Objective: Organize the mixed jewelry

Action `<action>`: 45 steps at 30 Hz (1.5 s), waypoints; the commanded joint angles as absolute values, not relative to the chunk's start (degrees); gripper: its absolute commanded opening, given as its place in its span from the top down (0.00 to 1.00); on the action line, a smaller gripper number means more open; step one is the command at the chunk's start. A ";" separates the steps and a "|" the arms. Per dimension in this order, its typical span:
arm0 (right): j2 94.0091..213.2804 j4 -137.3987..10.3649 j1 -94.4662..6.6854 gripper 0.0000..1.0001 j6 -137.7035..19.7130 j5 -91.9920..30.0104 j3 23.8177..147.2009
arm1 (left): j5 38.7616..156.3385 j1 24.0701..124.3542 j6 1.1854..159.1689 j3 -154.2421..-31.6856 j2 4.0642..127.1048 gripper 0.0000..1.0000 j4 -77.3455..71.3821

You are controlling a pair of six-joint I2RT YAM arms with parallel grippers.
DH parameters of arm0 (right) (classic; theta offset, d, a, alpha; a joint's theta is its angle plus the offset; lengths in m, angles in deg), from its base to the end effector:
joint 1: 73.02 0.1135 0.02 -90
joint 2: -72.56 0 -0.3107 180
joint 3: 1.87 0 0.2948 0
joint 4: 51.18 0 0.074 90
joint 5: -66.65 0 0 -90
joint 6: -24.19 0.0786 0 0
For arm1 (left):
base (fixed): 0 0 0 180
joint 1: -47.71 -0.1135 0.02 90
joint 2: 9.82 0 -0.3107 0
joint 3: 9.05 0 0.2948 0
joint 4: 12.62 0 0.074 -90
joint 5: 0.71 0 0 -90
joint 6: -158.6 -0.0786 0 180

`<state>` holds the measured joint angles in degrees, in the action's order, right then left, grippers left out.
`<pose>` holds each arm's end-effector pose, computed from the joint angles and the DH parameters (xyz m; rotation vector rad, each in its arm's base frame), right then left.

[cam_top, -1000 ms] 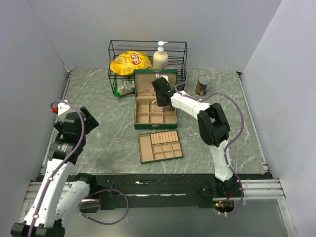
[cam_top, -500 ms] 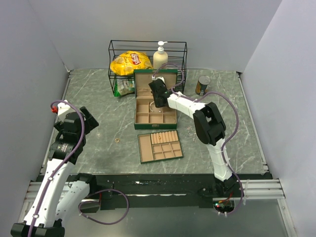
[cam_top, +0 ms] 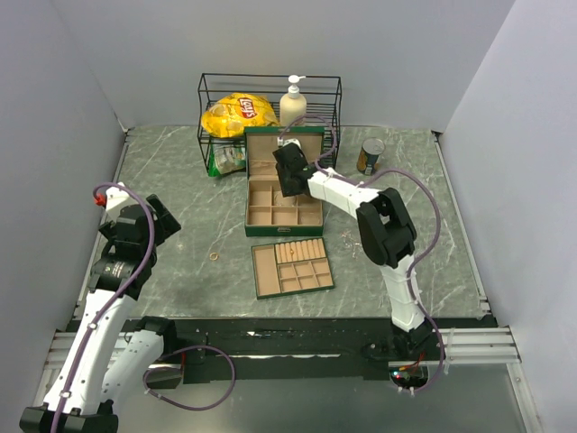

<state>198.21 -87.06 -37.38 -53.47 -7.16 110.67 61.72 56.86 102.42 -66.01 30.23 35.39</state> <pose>0.4892 0.3238 0.1863 -0.3564 2.3552 0.0526 0.1906 0.0061 0.3250 -0.7074 1.9205 0.0436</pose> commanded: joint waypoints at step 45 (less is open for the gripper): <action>194.90 -84.98 -10.61 0.56 -39.97 -17.02 108.30 | 61.96 55.27 105.86 -66.59 29.47 0.04 35.33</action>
